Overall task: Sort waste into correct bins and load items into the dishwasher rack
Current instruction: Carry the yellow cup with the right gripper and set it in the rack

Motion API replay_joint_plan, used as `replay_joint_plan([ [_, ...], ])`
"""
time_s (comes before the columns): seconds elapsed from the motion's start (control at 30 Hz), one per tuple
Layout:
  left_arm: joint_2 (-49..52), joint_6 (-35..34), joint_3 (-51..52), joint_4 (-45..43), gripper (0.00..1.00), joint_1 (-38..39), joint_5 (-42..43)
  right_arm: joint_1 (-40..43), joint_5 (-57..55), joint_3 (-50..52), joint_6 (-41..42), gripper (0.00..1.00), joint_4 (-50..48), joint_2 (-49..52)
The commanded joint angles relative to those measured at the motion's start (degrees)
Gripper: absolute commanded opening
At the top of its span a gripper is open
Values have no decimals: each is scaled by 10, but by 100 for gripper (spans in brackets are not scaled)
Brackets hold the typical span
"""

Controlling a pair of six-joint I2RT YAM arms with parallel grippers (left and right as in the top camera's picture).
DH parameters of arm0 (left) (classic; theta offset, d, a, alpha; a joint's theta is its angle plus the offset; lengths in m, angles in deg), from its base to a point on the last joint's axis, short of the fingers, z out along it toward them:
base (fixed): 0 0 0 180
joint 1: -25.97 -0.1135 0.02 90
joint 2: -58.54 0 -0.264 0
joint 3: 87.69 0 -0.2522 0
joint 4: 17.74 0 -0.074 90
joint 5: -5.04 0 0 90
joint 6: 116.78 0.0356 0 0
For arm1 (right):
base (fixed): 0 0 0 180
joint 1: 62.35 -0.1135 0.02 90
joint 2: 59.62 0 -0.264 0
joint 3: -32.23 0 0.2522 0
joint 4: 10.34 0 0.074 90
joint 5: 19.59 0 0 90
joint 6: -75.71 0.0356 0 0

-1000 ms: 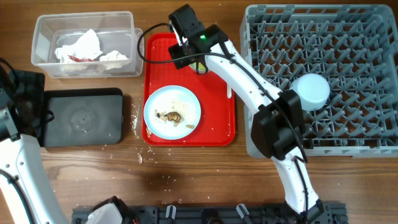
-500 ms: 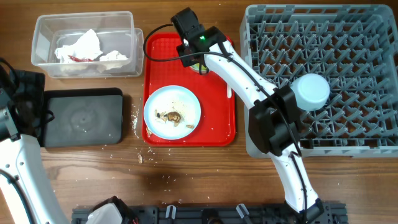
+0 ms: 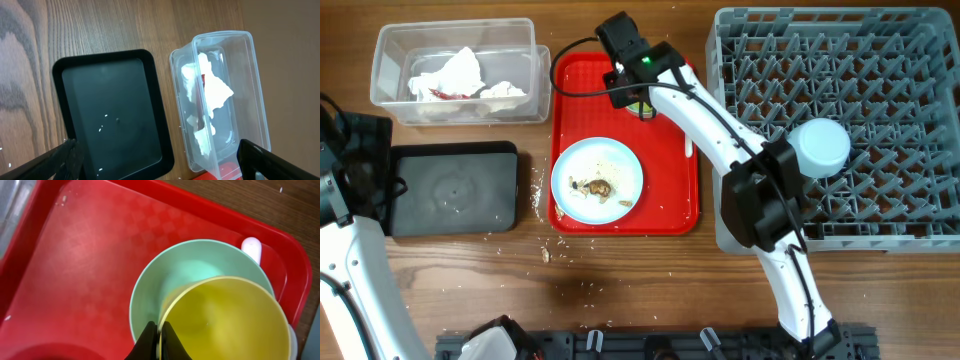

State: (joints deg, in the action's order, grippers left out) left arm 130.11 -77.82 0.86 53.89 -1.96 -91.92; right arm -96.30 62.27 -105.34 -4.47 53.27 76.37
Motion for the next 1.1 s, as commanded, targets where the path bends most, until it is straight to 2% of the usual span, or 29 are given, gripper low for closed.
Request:
replay_joint_plan([
  [0.0,-2,12,2,-1,100,-4,-1,8,9,-16,10,4,-1,-104],
  [0.13,-2,12,2,-1,100,-4,-1,60,50,-16,10,4,20,-202],
  [0.23,-2,12,2,-1,100,-4,-1,157,136,-16,10,5,72,-272],
  [0.33,-2,12,2,-1,100,-4,-2,276,288,-16,6,4,136,-290],
  [0.47,-2,12,2,-1,100,-4,-1,442,541,30,-71,4,195,-278],
  [0.53,-2,12,2,-1,100,-4,-2,515,659,84,-96,4,168,-268],
  [0.63,-2,12,2,-1,100,-4,-1,569,807,143,-115,4,123,-241],
  [0.73,-2,12,2,-1,100,-4,-2,584,819,189,-94,4,61,-206],
  [0.97,-2,12,2,-1,100,-4,-1,594,841,203,71,4,-90,-103],
  [1.07,-2,12,2,-1,100,-4,-1,599,846,203,85,4,-124,-88],
])
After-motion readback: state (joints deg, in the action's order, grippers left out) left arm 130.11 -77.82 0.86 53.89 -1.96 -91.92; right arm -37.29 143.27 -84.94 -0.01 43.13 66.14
